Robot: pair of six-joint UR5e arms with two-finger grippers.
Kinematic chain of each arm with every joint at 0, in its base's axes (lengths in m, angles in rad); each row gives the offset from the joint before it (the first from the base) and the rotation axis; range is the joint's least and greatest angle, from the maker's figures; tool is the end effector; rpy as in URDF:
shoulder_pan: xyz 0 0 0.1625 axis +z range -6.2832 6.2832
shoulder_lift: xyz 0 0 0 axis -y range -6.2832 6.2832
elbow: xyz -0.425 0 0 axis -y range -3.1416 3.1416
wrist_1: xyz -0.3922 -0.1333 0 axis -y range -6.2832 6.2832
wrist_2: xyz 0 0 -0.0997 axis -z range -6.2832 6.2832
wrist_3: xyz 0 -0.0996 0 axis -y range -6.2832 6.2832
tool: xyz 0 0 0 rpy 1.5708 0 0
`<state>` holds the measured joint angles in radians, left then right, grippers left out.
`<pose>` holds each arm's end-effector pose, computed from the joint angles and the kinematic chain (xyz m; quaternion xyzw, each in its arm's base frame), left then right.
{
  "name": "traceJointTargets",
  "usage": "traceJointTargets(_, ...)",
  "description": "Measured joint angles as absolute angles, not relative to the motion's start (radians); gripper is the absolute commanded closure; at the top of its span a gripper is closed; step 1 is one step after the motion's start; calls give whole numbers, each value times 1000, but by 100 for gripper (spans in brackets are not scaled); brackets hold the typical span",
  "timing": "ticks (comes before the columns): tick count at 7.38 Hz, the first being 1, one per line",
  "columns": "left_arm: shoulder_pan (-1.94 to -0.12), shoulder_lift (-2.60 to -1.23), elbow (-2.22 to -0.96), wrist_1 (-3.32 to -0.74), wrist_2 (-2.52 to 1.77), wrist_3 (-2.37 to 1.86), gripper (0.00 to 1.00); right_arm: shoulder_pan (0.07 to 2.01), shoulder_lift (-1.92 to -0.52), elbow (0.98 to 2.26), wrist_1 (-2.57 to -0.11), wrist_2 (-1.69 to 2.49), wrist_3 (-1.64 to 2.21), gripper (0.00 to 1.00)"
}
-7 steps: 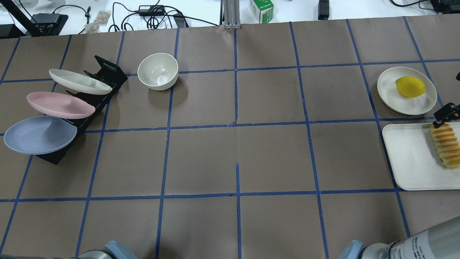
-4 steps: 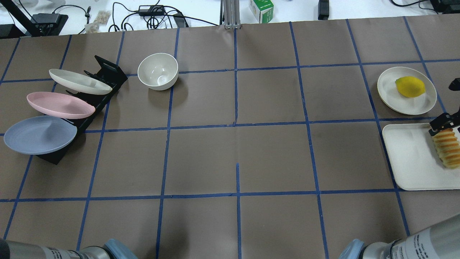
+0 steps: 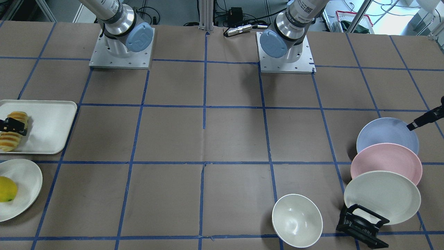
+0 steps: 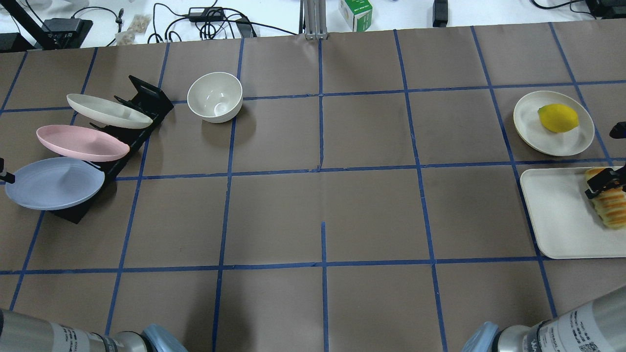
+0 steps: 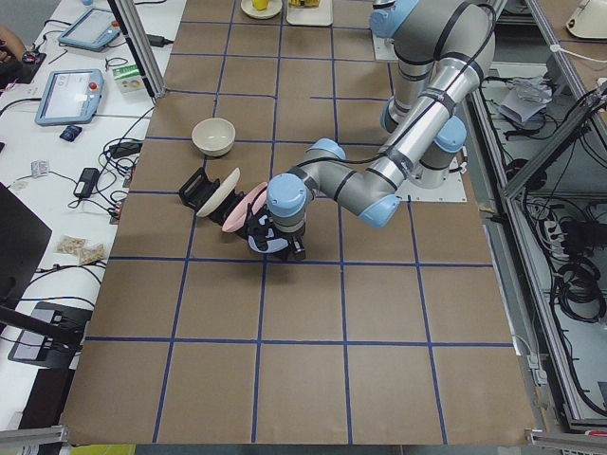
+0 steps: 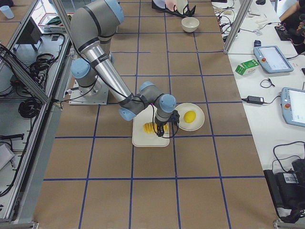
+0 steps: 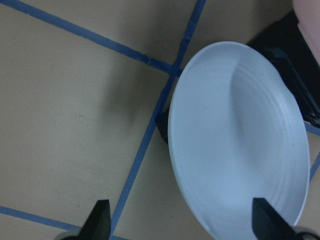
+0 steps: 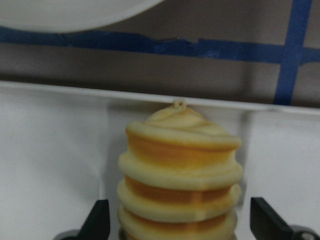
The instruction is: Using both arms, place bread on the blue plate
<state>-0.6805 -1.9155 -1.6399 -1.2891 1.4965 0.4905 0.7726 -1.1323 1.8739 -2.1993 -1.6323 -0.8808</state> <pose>0.3689 -0.4796 0.2932 0.2004 -0.9768 -0.0273 0.0706 -0.3105 -0.4802 0.1723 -0.0429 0.9970 0.0606 0.0215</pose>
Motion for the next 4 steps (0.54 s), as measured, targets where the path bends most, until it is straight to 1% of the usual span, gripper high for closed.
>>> traceJointTargets(1,-682,-1928,-1640,-1282,1492,470,25,769,-1129,1874,-2196,-1634,-883,0)
traceJointTargets(2,-684,-1938,-1640,-1279,1490,451,44,767,-1126,1874,-2193,-1631,-884,18)
traceJointTargets(3,-686,-1946,-1640,-1279,1490,443,73,767,-1125,1873,-2192,-1625,-887,51)
traceJointTargets(4,-688,-1950,-1638,-1281,1494,441,92,767,-1124,1873,-2191,-1621,-895,65)
